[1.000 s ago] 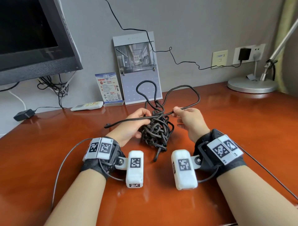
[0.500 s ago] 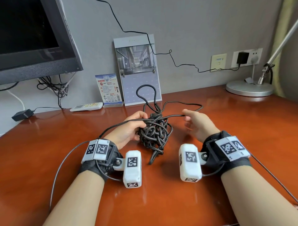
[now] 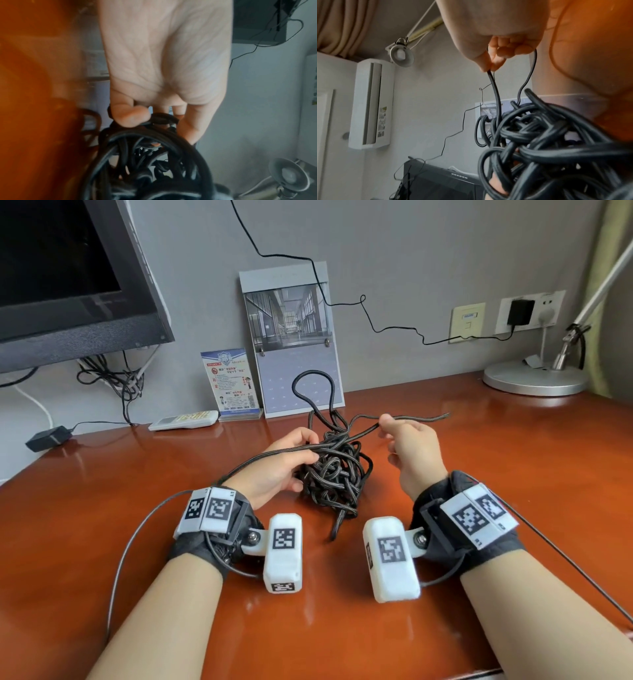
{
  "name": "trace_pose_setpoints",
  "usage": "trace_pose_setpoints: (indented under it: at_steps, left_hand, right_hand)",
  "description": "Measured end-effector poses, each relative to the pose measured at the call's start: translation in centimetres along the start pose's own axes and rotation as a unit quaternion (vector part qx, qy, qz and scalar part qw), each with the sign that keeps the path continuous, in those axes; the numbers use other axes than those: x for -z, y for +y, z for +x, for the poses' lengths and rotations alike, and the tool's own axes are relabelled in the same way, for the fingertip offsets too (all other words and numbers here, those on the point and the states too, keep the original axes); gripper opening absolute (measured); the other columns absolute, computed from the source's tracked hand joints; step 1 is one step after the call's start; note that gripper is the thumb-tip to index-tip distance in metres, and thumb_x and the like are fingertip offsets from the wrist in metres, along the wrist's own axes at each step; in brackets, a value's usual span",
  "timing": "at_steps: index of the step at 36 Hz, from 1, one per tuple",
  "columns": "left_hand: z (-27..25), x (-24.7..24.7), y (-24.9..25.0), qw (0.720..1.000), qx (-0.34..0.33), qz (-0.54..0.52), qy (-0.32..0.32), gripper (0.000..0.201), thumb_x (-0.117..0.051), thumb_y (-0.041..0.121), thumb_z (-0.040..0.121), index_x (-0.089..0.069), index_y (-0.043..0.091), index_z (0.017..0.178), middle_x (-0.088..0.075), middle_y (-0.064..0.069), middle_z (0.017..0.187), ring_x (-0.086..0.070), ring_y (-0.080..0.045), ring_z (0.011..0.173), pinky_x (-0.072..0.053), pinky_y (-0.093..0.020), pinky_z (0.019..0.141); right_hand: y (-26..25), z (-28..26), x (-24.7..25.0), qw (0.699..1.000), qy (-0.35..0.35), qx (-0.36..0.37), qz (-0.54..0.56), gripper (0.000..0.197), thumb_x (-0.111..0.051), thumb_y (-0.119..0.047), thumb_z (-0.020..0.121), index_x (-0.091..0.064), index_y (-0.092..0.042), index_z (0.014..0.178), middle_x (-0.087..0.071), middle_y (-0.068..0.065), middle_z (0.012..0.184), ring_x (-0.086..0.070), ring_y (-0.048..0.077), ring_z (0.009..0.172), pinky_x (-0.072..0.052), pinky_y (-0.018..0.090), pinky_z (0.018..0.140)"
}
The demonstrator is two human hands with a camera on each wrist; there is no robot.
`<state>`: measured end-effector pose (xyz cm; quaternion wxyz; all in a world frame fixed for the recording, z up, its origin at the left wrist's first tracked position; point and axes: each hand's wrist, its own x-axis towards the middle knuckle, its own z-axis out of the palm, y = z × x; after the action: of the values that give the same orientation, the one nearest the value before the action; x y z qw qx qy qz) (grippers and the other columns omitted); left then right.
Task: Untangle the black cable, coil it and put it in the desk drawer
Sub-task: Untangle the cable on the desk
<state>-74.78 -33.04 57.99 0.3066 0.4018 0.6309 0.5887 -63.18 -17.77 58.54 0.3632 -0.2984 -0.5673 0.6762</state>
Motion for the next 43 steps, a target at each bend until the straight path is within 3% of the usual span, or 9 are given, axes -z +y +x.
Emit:
trace_pose_setpoints:
  at_steps: [8,13,17,25,29,33,35,38,43]
  left_hand:
    - [0.0,-0.3,0.2,1.000,-0.002,0.010,-0.009,0.013,-0.050,0.014,0.073,-0.046,0.023,0.082,-0.055,0.009,0.068,-0.048,-0.003,0.053,-0.030,-0.017,0.040]
    - [-0.1,0.1,0.0,1.000,-0.003,0.002,0.006,0.015,-0.050,0.012,0.072,-0.047,0.025,0.078,-0.052,0.005,0.071,-0.046,-0.006,0.055,-0.029,-0.019,0.042]
    - [0.0,0.2,-0.2,1.000,-0.002,0.004,0.009,0.019,-0.050,0.012,0.071,-0.051,0.031,0.070,-0.052,0.005,0.070,-0.045,-0.006,0.054,-0.027,-0.020,0.043]
    - [0.0,-0.2,0.1,1.000,-0.006,0.030,0.006,0.013,-0.050,0.014,0.072,-0.047,0.025,0.078,-0.049,0.005,0.072,-0.044,-0.004,0.055,-0.027,-0.018,0.040]
    - [-0.3,0.2,-0.1,0.999,-0.005,0.036,-0.012,0.018,-0.051,0.011,0.087,-0.049,0.027,0.080,-0.042,0.004,0.076,-0.039,-0.006,0.063,-0.029,-0.016,0.040]
    - [-0.4,0.1,0.0,0.999,-0.001,0.047,-0.010,0.027,-0.042,0.001,0.094,-0.048,0.025,0.082,-0.043,0.003,0.079,-0.040,-0.008,0.064,-0.029,-0.015,0.041]
    - [-0.4,0.1,-0.1,0.999,-0.006,0.044,-0.013,0.026,-0.045,0.004,0.093,-0.049,0.026,0.081,-0.043,0.004,0.078,-0.040,-0.007,0.063,-0.029,-0.015,0.041]
    - [-0.5,0.4,-0.2,1.000,-0.003,0.014,-0.012,0.012,-0.052,0.014,0.080,-0.048,0.026,0.080,-0.047,0.008,0.071,-0.043,-0.005,0.058,-0.029,-0.016,0.041]
    - [-0.5,0.6,-0.3,1.000,-0.005,0.000,-0.016,0.011,-0.052,0.016,0.076,-0.047,0.025,0.081,-0.049,0.008,0.071,-0.044,-0.005,0.059,-0.027,-0.017,0.042]
  right_hand:
    - [-0.1,0.9,0.6,0.997,0.073,-0.009,0.026,0.026,-0.054,-0.020,0.094,-0.049,-0.012,0.070,-0.039,-0.002,0.062,-0.034,0.012,0.054,-0.031,0.024,0.053]
    - [0.1,0.4,0.4,0.995,-0.088,-0.050,-0.011,0.019,-0.059,-0.030,0.091,-0.050,-0.018,0.081,-0.043,-0.005,0.067,-0.038,0.009,0.054,-0.035,0.024,0.055]
    - [0.4,-0.3,-0.6,0.982,-0.183,-0.033,-0.036,0.010,-0.060,-0.019,0.091,-0.059,-0.020,0.081,-0.049,-0.009,0.059,-0.043,0.004,0.048,-0.035,0.022,0.058]
    - [0.4,0.6,0.2,0.998,-0.052,0.010,-0.019,0.005,-0.064,-0.008,0.088,-0.065,-0.011,0.084,-0.059,-0.002,0.072,-0.054,0.008,0.064,-0.044,0.022,0.058]
    - [0.3,2.0,2.0,0.997,0.054,0.003,0.048,0.019,-0.060,-0.005,0.089,-0.061,-0.016,0.074,-0.060,0.000,0.074,-0.057,0.010,0.062,-0.049,0.020,0.050]
    - [0.5,2.2,2.3,0.991,0.091,-0.006,0.094,0.015,-0.057,-0.007,0.091,-0.058,-0.013,0.078,-0.058,0.000,0.073,-0.055,0.010,0.059,-0.049,0.017,0.046]
    - [0.5,2.1,2.1,0.994,0.067,-0.025,0.084,0.003,-0.057,-0.011,0.092,-0.057,-0.010,0.089,-0.056,0.000,0.076,-0.053,0.010,0.061,-0.050,0.020,0.053]
    - [0.4,1.6,1.5,0.997,-0.040,-0.059,0.030,0.009,-0.061,-0.019,0.091,-0.058,-0.011,0.095,-0.057,0.000,0.081,-0.049,0.010,0.062,-0.048,0.025,0.063]
    - [0.8,0.4,-0.2,0.985,-0.159,-0.042,-0.058,0.036,-0.065,-0.020,0.087,-0.058,0.000,0.116,-0.058,0.000,0.081,-0.047,0.009,0.058,-0.041,0.023,0.053]
